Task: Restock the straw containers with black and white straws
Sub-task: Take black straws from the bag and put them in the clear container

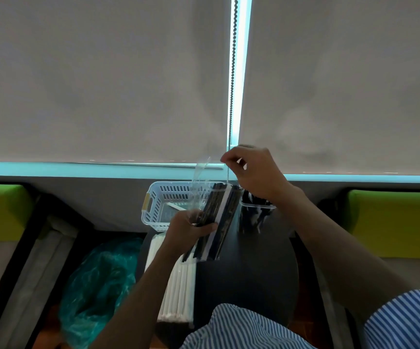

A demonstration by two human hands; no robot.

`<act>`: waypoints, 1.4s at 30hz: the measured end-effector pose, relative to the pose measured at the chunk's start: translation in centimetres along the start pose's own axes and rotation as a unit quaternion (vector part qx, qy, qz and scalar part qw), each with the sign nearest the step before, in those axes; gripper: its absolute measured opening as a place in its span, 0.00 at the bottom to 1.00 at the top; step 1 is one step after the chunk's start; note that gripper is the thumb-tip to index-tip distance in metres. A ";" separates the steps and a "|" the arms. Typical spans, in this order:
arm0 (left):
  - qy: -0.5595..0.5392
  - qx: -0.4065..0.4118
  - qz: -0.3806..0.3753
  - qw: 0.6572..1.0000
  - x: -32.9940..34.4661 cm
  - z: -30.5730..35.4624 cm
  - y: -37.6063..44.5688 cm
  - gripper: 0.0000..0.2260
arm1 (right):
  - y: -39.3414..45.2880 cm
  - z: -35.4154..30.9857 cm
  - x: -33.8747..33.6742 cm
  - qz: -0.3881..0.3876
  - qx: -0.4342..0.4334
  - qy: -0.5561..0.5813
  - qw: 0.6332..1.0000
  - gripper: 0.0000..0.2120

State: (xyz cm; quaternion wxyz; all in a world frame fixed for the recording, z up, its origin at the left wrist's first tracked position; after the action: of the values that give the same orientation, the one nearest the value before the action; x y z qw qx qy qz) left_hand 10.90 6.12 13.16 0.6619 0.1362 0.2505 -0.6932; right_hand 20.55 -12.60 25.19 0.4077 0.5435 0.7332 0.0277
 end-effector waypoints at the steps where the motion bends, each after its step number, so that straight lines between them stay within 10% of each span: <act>1: 0.010 0.007 0.001 1.000 0.0 0.2 0.0 0.07 | 0.1 0.1 0.2 -0.050 0.026 -0.019 0.998 0.07; 6: 0.031 0.025 -0.004 0.999 -0.1 0.5 -0.1 0.07 | 0.0 0.3 1.2 -0.253 0.096 -0.085 0.959 0.11; 16: 0.031 0.041 -0.035 0.998 -0.2 0.6 -0.6 0.10 | -0.8 -1.0 2.3 -0.335 0.071 -0.127 0.931 0.14; 33: -0.021 0.061 -0.040 0.997 0.2 0.7 -1.1 0.04 | -0.6 -1.1 1.7 -0.167 0.159 0.005 0.973 0.06; 42: -0.003 0.093 -0.041 0.995 0.3 1.2 -1.1 0.08 | -0.8 -1.0 2.1 -0.247 0.146 -0.029 0.957 0.14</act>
State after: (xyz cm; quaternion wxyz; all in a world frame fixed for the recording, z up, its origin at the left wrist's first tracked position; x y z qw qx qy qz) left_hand 9.92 5.28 14.20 0.6186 0.1846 0.1882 -0.7402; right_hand 19.14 -10.85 24.26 0.3388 0.3995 0.8287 -0.1972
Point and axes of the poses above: each hand's wrist, its own y-axis towards the middle knuckle, its own x-axis out of the palm, z = x × y, the point moved 3 cm from there along y, towards the middle knuckle, and after that the axes turned 4 degrees about y, right-handed, at the moved point
